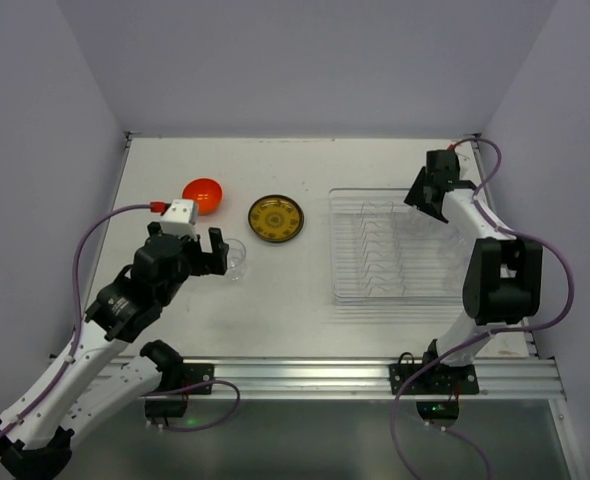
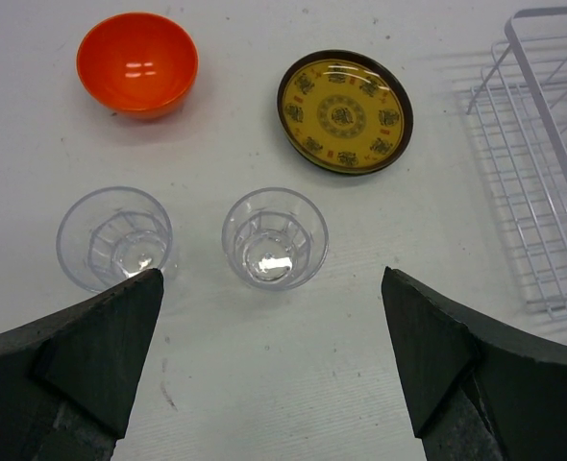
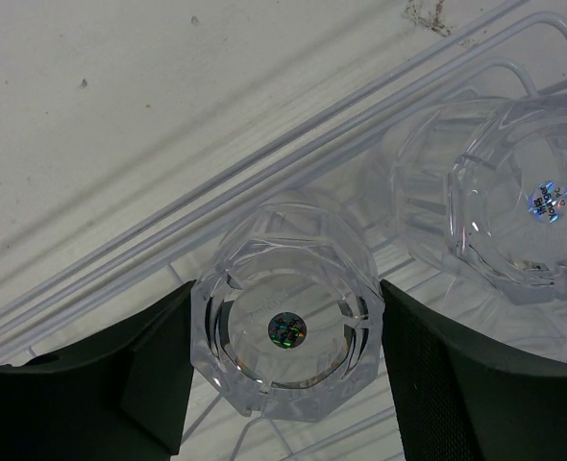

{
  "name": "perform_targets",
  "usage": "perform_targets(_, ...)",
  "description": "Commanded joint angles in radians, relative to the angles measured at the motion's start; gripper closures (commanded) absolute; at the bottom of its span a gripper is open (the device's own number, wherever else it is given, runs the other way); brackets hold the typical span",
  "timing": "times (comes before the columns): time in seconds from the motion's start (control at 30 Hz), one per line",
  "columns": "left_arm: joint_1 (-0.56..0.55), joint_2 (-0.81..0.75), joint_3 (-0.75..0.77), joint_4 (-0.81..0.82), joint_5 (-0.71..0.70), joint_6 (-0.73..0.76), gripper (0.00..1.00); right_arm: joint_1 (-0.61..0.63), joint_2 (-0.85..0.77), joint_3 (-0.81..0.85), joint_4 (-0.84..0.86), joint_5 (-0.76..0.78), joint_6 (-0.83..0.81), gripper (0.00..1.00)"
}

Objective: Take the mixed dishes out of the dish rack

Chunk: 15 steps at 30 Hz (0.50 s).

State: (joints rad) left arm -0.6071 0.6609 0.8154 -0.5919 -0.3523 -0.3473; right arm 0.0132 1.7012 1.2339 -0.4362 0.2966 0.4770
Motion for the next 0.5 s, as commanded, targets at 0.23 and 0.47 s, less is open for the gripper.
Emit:
perform_targets(0.23, -0.002, 0.006, -0.009, 0.041, 0.004, 0.021, 0.0, -0.004, -0.095, -0.054, 0.047, 0.009, 0.005, 0.63)
perform_targets(0.47, -0.002, -0.003, -0.005, 0.043, 0.01, 0.024, 0.0, -0.004, -0.244, -0.103, 0.045, 0.004, 0.0, 0.77)
